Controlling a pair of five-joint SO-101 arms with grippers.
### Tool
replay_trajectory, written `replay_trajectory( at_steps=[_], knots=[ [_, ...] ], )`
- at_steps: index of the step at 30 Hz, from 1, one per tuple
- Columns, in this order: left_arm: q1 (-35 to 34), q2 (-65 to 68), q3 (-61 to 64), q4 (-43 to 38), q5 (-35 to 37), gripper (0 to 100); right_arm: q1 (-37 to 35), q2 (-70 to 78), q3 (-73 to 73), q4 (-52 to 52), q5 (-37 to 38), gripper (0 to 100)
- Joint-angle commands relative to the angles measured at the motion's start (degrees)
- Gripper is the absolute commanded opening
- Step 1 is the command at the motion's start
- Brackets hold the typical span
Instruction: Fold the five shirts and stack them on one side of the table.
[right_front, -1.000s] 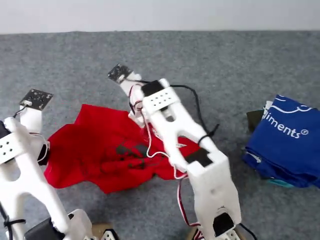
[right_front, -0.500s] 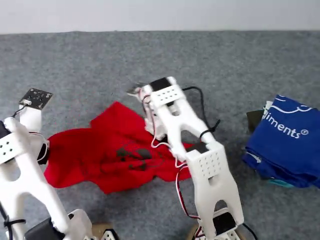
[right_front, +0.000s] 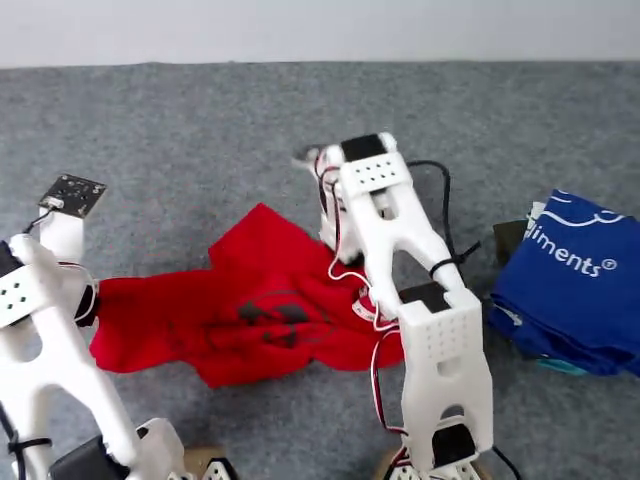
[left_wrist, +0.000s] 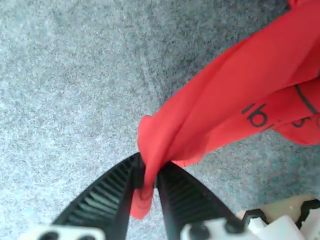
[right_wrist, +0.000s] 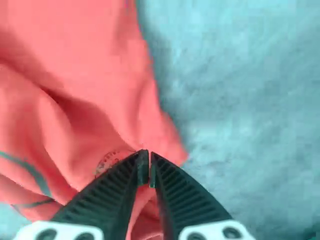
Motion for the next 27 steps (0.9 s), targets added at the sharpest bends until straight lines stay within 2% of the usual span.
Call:
replay_trajectory(
  at_steps=[1, 6, 13, 18, 22, 27],
  knots=[
    [0.26, -1.85, -0.22, -1.14, -0.53, 2, -2.95, -3.65, -8.26, -6.20, -0.26, 4.5],
    [0.00, -1.85, -0.22, -1.14, -0.53, 2, -8.48, 2.15, -10.46, -16.75, -0.18, 4.9],
    [-0.09, -1.93, -0.22, -1.14, -0.53, 2, -14.64, 15.08, -15.21, -24.66, 0.00, 4.9],
    [-0.09, -2.20, -0.22, -1.14, -0.53, 2, -15.25, 25.54, -25.93, -27.30, 6.07, 4.9],
    [-0.09, -1.93, -0.22, -1.14, -0.53, 2, -14.64, 33.01, -37.89, -29.41, 6.42, 4.9],
    [-0.09, -1.93, -0.22, -1.14, -0.53, 2, -14.11, 36.97, -52.57, -22.11, 6.42, 5.0]
  ],
)
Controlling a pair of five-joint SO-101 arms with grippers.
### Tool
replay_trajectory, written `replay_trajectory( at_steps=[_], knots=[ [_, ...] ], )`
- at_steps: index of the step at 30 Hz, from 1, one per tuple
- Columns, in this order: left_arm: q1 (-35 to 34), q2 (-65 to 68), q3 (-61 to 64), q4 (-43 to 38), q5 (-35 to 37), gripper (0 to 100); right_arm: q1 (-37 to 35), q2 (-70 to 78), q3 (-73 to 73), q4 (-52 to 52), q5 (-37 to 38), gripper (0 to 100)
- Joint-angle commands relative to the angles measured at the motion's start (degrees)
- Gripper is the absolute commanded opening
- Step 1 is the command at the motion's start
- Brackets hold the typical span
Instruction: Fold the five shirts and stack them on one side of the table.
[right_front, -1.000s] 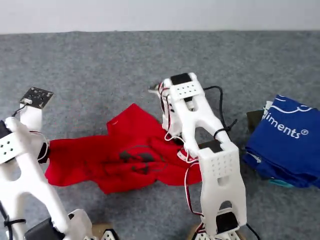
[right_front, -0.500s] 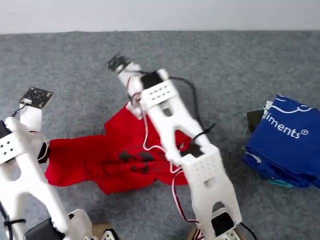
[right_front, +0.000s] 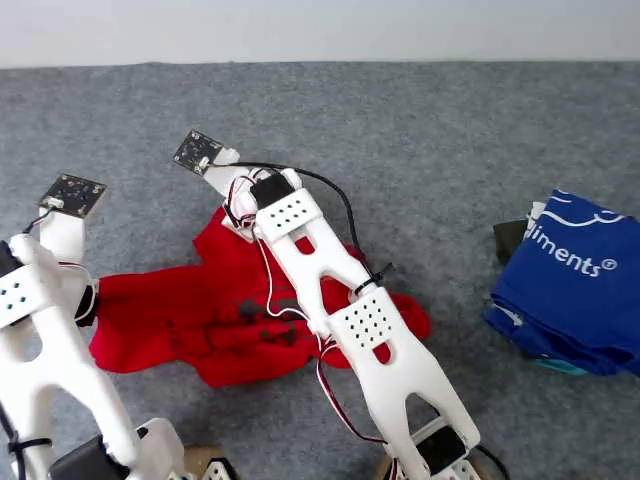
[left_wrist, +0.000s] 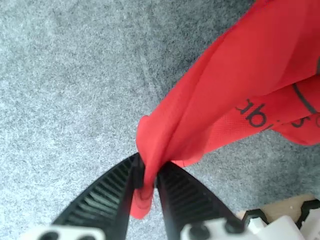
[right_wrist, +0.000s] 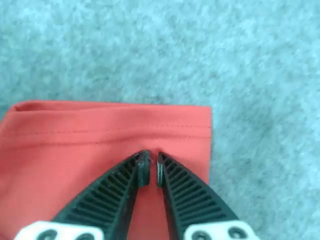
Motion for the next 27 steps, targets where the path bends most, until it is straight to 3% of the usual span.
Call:
replay_trajectory(
  at_steps=[1, 6, 13, 20, 23, 27],
  knots=[
    [0.00, -1.93, -0.22, -1.14, -0.53, 2, 1.19, -0.04, -11.52, 5.67, 0.44, 5.1],
    [0.09, -1.85, -0.22, -1.14, -0.53, 2, 3.12, 0.22, -16.00, 6.99, 0.44, 5.8],
    [0.18, -1.85, -0.22, -1.05, -0.53, 2, 2.68, 1.01, -10.11, 4.35, -4.57, 16.5],
    [0.09, -1.85, -0.22, -0.88, -0.53, 2, 2.77, 0.40, -3.25, 8.13, -4.48, 6.1],
    [0.09, -1.85, -0.22, -0.97, -0.53, 2, 2.51, -0.75, -4.66, 13.93, -4.31, 0.6],
    [0.26, -1.85, -0.22, -1.14, -0.53, 2, 3.56, -1.19, -4.48, 22.73, -2.64, 1.3]
  ],
)
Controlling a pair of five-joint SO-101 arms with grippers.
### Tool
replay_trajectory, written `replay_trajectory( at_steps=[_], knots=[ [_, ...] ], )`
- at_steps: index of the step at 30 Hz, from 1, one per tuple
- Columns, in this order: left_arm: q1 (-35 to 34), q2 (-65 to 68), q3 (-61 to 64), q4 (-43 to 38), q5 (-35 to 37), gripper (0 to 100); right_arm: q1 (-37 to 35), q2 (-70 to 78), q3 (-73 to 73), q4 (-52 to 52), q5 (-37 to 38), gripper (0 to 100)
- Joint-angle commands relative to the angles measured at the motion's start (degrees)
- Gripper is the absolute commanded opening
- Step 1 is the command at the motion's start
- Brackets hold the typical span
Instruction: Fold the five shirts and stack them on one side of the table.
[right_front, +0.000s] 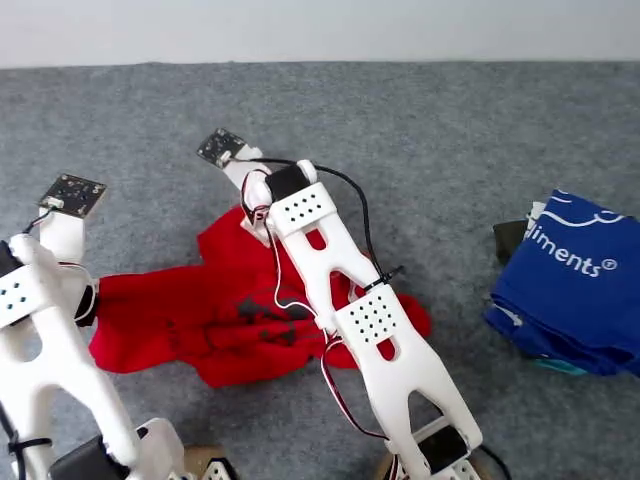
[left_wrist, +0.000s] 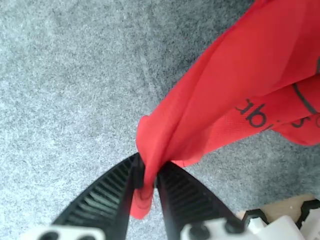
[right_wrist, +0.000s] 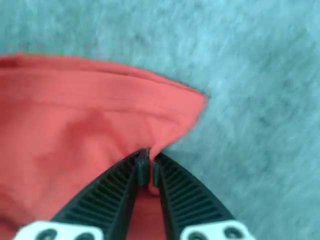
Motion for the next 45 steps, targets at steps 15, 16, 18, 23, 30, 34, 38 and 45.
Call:
replay_trajectory(
  at_steps=[15, 16, 18, 23, 30, 34, 38, 45],
  knots=[
    [0.35, -2.20, -0.22, -0.79, -0.53, 2, 8.22, -14.99, 14.59, 14.99, 0.88, 0.9],
    [0.35, -2.20, -0.22, -0.70, -0.44, 2, 8.22, -17.54, 19.87, 14.90, 0.88, 0.9],
    [0.35, -2.20, -0.22, -0.62, -0.44, 2, 8.22, -23.25, 30.59, 14.81, 0.88, 0.9],
    [0.35, -2.20, -0.22, 2.20, -0.44, 2, 8.22, -33.19, 46.68, 14.46, 1.05, 0.9],
    [0.44, -1.93, -0.31, 2.11, -0.44, 2, 7.96, -36.97, 44.75, 7.25, 0.79, 8.4],
    [0.44, -1.93, -0.22, 2.11, -0.44, 2, 7.96, -36.97, 42.90, 3.82, 0.62, 23.2],
    [0.44, -1.93, -0.22, 2.11, -0.44, 2, 8.22, -35.56, 42.64, -0.75, -2.81, 24.1],
    [0.44, -1.93, -0.22, 2.11, -0.44, 2, 7.52, -28.88, 35.87, -1.63, -3.87, 24.2]
  ],
)
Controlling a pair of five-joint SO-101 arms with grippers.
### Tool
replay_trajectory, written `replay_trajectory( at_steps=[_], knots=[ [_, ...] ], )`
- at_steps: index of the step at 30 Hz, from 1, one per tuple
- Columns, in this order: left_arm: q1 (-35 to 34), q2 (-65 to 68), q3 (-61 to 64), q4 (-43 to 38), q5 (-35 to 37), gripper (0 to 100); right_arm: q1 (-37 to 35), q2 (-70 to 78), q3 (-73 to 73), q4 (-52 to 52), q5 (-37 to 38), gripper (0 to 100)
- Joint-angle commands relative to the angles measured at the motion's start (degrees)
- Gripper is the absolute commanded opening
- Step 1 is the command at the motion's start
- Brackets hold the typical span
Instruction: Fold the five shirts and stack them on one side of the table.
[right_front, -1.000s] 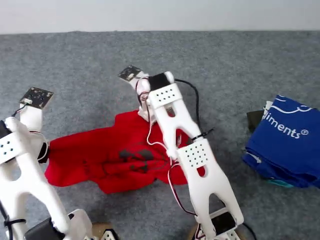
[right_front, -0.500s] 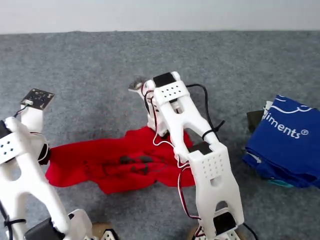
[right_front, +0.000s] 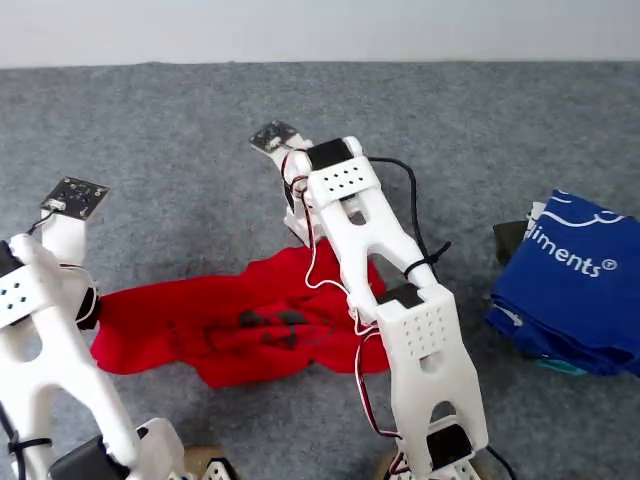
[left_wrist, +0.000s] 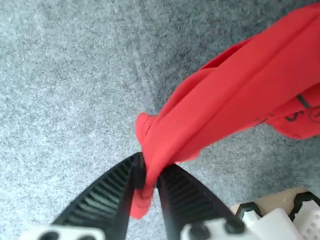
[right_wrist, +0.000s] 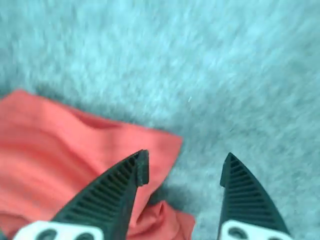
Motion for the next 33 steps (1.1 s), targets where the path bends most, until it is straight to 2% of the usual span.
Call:
replay_trajectory(
  at_steps=[1, 9, 15, 17, 23, 29, 33],
  knots=[
    [0.35, -1.93, -0.22, 0.35, -0.53, 2, 0.04, 2.15, -6.15, -0.04, -0.62, 24.2],
    [0.35, -1.85, -0.22, 0.35, -0.53, 2, -2.24, 10.42, -13.45, 5.41, -0.70, 24.1],
    [0.35, -1.85, -0.22, 0.35, -0.53, 2, -2.86, 14.90, -17.85, 9.36, -4.75, 24.0],
    [0.35, -1.85, -0.13, 0.35, -0.53, 2, -3.21, 15.96, -18.73, 11.03, -5.01, 20.6],
    [0.35, -1.85, -0.13, 0.35, -0.53, 2, -4.35, 16.31, -20.04, 12.35, -4.57, 0.9],
    [0.35, -1.85, -0.13, 0.35, -0.53, 2, -3.56, 16.31, -29.01, 15.78, -4.57, 1.0],
    [0.35, -2.29, -0.75, 0.44, -0.53, 2, -0.57, 14.64, -34.55, 15.87, -4.13, 1.0]
  ],
)
